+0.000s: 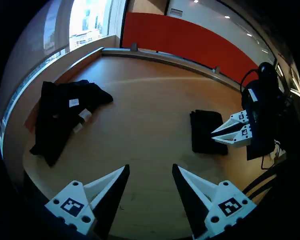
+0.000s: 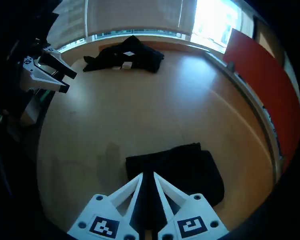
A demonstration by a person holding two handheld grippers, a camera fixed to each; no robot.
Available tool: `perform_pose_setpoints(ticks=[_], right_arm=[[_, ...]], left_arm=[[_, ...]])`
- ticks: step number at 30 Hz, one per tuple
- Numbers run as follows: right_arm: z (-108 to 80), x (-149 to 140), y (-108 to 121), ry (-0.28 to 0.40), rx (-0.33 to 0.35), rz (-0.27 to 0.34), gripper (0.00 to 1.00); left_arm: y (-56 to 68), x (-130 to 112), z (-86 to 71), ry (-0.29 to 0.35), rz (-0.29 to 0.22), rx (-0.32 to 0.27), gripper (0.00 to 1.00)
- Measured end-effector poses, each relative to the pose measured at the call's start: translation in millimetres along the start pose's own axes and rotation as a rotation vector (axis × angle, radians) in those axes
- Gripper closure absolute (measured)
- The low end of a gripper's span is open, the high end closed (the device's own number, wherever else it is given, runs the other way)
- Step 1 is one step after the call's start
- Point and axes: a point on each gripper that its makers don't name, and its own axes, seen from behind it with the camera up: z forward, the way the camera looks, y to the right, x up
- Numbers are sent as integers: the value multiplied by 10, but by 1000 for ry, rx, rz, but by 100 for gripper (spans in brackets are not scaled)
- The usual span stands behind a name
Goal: Fold towel
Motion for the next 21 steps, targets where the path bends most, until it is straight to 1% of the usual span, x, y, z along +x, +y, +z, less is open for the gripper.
perform_pose_setpoints(ticks=[3, 4, 7, 8, 10, 21], right_arm=[[-10, -11, 3, 0, -2, 6, 81], [-20, -18, 4, 0, -4, 9, 72], [-50, -45, 15, 0, -13, 17, 37], [-60, -56, 21, 0, -18, 20, 33], [-83, -89, 22, -1, -23, 29, 30], [-263, -335, 18, -7, -55, 92, 30]], left_arm=[[2, -7, 0, -1, 1, 1, 22], [0, -9, 1, -2, 0, 1, 22], [-4, -13, 4, -3, -2, 1, 22], [-6, -13, 5, -3, -2, 2, 22], [-10, -12, 8, -4, -1, 3, 22], [-15, -2, 20, -6, 5, 4, 22]])
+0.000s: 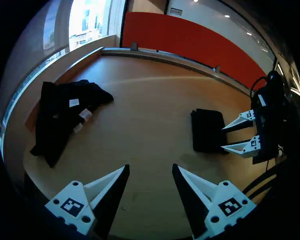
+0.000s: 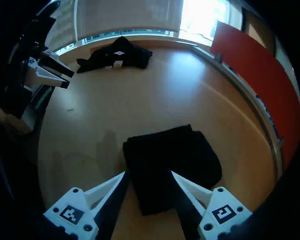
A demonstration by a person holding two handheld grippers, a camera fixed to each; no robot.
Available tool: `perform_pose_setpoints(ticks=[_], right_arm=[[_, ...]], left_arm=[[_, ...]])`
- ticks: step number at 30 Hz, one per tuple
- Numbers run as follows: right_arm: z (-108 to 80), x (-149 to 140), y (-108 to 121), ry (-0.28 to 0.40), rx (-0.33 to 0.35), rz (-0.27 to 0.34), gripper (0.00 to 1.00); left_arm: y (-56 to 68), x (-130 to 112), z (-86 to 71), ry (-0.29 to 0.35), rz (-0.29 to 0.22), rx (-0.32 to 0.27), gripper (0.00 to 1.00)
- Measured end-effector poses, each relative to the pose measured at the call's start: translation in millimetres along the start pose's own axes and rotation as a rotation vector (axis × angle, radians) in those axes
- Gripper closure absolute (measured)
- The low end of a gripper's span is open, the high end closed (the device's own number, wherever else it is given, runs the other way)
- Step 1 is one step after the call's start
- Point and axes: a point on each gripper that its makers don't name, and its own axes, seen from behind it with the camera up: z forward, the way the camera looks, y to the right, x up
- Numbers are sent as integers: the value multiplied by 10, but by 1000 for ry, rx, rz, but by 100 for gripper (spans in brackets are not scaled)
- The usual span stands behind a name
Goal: Fold towel
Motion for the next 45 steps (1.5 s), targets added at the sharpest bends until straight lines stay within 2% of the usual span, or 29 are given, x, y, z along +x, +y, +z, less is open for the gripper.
perform_pose_setpoints(ticks=[15, 27, 30, 45], right_arm=[[-193, -515, 26, -47, -61, 91, 31], [-160, -784, -51, -88, -77, 150, 31], [-151, -809, -53, -93, -82, 165, 35], [-105, -847, -81, -88, -101, 256, 76]], left_arm=[[6, -8, 10, -4, 10, -3, 22], [24, -31, 16, -8, 12, -6, 22], [20, -33, 15, -10, 12, -6, 22], [31, -24, 29, -11, 11, -9, 22]])
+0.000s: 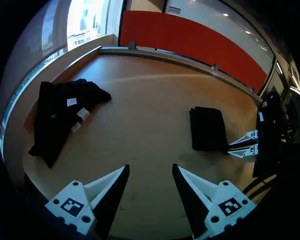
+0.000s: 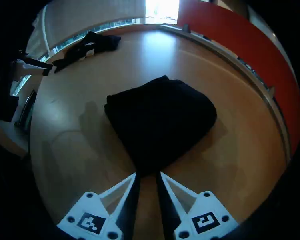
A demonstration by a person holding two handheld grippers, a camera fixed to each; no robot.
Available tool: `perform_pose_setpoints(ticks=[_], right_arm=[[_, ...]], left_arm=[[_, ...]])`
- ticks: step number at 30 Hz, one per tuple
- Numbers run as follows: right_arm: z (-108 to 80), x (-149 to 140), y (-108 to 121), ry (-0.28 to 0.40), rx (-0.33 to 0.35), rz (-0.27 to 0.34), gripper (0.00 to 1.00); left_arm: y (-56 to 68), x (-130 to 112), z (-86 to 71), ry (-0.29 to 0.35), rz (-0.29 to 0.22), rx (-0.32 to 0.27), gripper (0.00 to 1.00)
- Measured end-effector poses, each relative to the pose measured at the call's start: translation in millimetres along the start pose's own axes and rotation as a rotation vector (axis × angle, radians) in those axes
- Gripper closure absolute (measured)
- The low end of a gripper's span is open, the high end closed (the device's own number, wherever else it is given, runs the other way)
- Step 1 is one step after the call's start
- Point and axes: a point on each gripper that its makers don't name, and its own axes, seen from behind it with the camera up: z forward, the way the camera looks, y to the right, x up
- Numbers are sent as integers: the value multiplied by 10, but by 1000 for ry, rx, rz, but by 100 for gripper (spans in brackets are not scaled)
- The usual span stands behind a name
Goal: Fold towel
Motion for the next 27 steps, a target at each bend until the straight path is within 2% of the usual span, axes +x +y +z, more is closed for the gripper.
perform_pose_setpoints(ticks=[8, 17, 27], right_arm=[[4, 18, 29, 18, -18, 18, 95], [-108, 159, 135, 57, -37, 20, 97], [-503, 678, 374, 138, -88, -7, 97]], left_arm=[[10, 6, 4, -1, 5, -2, 22], [23, 22, 12, 0, 13, -8, 22], [76, 129, 33, 14, 30, -28, 22]])
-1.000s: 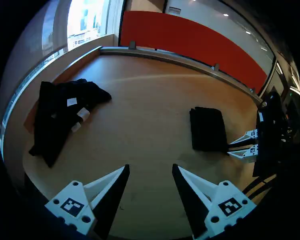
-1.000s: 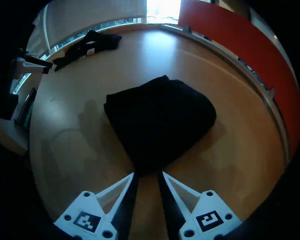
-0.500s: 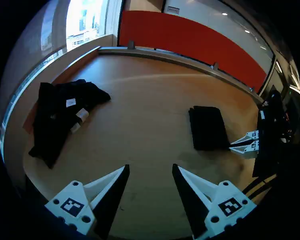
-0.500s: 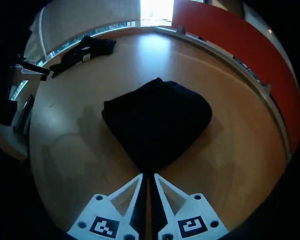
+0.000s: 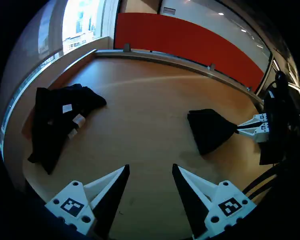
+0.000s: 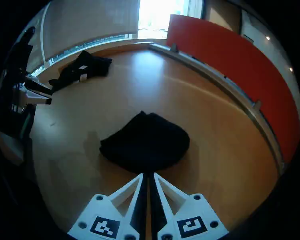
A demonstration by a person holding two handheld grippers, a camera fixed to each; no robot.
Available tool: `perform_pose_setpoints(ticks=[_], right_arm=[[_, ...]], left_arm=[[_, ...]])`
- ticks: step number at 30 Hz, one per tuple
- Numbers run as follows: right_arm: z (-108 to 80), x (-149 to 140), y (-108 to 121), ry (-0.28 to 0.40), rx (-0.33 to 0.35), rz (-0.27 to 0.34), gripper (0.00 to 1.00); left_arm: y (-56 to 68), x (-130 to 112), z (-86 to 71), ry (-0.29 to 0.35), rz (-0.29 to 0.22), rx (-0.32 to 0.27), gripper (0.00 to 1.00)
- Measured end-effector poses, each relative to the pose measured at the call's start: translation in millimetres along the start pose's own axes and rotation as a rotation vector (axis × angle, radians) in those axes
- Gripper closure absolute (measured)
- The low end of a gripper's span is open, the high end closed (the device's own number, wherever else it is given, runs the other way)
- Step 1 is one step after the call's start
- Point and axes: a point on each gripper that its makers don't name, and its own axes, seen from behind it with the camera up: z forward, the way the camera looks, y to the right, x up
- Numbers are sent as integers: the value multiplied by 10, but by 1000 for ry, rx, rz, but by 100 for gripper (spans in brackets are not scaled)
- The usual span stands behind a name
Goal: Fold towel
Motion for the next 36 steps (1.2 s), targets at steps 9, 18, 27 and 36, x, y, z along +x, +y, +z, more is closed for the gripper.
perform_pose_setpoints(ticks=[9, 18, 27, 36], right_arm=[[-266, 529, 227, 65, -22, -20, 97], [-516, 821, 434, 109, -38, -33, 97], [-785, 798, 826, 129, -85, 5, 97], [-1149, 618, 1314, 142, -136, 62, 97]], left_arm=[[69, 167, 5, 21, 20, -21, 22], [81, 266, 13, 26, 35, -31, 22], [144, 327, 62, 21, 47, -41, 22], [294, 360, 129, 11, 68, -55, 22]])
